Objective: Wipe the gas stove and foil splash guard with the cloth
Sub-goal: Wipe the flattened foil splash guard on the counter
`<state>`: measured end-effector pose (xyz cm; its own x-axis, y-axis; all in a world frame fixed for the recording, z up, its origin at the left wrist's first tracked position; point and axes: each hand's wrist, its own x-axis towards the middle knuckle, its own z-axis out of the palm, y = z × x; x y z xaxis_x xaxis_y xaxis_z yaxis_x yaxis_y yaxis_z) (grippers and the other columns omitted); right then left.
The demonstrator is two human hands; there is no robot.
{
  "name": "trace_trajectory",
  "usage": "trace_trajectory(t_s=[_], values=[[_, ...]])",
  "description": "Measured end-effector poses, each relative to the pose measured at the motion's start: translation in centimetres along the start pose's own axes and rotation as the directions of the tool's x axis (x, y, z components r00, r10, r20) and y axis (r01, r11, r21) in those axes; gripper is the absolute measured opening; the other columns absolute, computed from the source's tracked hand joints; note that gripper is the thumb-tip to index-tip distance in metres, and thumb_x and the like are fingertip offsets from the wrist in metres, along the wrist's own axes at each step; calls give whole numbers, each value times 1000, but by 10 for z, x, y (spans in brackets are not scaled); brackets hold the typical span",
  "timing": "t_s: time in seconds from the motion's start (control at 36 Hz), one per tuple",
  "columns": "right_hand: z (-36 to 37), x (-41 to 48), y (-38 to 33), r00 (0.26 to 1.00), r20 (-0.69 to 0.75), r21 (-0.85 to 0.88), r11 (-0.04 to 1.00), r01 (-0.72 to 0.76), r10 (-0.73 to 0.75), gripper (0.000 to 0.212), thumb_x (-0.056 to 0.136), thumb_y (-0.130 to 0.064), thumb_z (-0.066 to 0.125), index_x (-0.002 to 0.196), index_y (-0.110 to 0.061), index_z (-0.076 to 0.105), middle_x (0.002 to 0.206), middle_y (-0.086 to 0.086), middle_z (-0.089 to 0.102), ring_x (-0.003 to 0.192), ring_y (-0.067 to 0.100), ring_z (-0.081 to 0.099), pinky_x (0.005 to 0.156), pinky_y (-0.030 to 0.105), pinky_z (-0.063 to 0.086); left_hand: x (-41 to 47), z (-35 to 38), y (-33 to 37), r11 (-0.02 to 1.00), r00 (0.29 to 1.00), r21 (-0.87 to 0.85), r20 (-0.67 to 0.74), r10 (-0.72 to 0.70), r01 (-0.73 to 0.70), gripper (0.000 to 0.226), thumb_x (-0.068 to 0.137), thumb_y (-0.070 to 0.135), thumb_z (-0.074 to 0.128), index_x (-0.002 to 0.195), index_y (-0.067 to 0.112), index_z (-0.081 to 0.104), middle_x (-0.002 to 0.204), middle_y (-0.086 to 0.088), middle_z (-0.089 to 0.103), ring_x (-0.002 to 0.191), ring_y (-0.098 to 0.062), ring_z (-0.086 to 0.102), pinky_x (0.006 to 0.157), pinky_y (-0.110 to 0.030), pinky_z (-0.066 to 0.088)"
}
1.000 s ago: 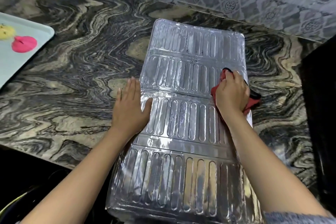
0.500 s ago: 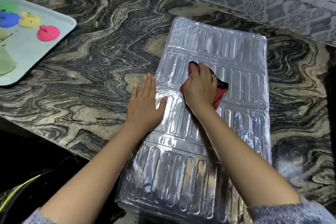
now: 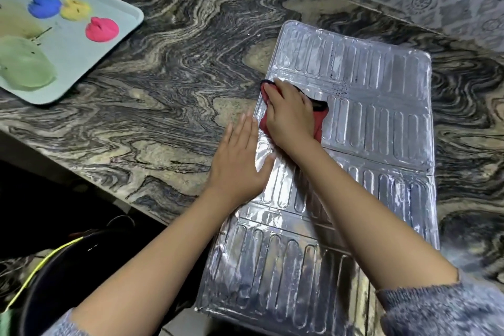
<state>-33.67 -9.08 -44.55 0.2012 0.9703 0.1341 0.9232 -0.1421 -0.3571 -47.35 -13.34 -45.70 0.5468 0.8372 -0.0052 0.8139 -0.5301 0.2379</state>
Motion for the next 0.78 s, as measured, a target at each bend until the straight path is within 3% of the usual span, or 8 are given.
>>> trace_trajectory(t_s=[0.36, 0.61, 0.78], values=[[5, 18, -7, 997, -72, 33, 999, 22, -19, 43, 90, -18, 39, 132, -21, 48, 141, 2, 44, 130, 20, 37, 106, 37, 25, -34, -3, 3, 999, 1000, -31, 18, -23, 23, 76, 90, 53, 10, 146, 7, -10, 155, -7, -19, 142, -16, -21, 114, -32, -15], [-2, 31, 7, 998, -59, 39, 999, 6, -4, 44, 91, -18, 39, 134, -19, 46, 142, 3, 44, 131, 21, 38, 106, 40, 27, -82, -10, 3, 995, 986, -71, 154, -61, 73, 74, 92, 56, 8, 141, 13, -27, 148, -2, -38, 133, -9, -39, 111, -32, -21], [-4, 26, 11, 998, -61, 42, 998, 35, -32, 43, 92, -18, 39, 134, -18, 47, 139, 3, 46, 129, 22, 40, 104, 39, 29, -81, -17, 2, 994, 988, -82, 144, -57, 69, 74, 89, 57, 7, 146, 16, -16, 153, 1, -27, 136, -7, -33, 113, -29, -20]])
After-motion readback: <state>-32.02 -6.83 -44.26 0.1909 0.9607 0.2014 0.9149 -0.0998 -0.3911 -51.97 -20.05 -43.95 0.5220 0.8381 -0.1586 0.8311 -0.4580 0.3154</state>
